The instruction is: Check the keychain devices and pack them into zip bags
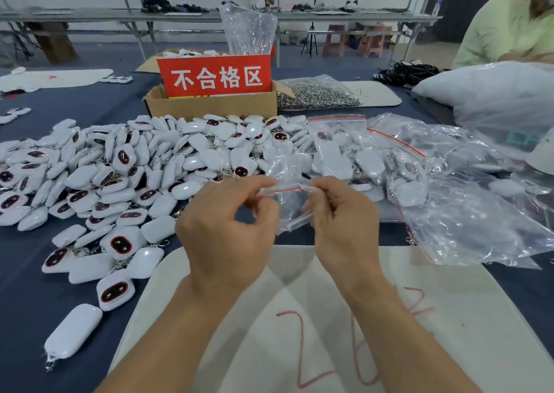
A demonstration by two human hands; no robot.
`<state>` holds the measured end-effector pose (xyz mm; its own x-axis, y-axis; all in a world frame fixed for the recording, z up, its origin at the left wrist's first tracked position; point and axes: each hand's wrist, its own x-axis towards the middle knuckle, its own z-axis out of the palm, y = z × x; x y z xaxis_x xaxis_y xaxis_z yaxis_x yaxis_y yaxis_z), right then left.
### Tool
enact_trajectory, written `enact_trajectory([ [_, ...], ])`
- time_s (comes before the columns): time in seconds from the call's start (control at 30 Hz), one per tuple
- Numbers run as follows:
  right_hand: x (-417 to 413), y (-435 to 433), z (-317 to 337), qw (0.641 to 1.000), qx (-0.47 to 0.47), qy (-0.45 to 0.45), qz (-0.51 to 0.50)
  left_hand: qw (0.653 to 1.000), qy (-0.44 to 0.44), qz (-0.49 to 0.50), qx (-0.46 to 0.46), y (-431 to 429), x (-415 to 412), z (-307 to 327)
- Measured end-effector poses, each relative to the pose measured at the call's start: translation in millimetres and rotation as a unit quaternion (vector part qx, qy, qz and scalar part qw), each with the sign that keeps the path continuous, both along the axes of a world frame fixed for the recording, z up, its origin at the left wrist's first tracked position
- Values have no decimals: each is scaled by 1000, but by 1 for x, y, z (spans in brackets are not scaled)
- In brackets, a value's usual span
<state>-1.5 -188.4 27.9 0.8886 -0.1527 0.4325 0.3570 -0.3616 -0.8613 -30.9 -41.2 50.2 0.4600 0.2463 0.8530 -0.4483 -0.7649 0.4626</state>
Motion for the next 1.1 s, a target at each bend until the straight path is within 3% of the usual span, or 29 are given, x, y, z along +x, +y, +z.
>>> enact_trajectory([
  [0.13, 5, 0, -2, 992, 32, 125, 7, 987, -48, -91, 126, -12, -10, 3],
  [0.2, 8, -2, -2, 962, 108, 244, 50, 980, -19, -138, 141, -15, -10, 3],
  [0.27, 10, -3, -2, 940, 145, 296, 89, 971, 50, -165, 165, -11, -9, 3],
  [0.4, 12, -4, -3, 952, 115, 271, 87, 925, 225, -184, 244, -4, 0, -1],
  [0.5, 10, -5, -3, 965, 79, 238, 72, 901, 277, -199, 268, -5, 5, -10],
  [0.6, 10, -11, -3, 975, 26, 214, 59, 886, 269, -204, 317, -3, 11, -17],
  [0.73, 6, -14, 0, 973, -19, 213, 87, 893, 240, -195, 327, 0, 16, -19],
  [0.97, 4, -12, 7, 954, 160, 216, 136, 943, 144, -153, 257, 1, 16, -15],
  [1.1, 6, -14, 4, 948, 174, 236, 128, 928, 192, -158, 279, 5, 18, -16],
])
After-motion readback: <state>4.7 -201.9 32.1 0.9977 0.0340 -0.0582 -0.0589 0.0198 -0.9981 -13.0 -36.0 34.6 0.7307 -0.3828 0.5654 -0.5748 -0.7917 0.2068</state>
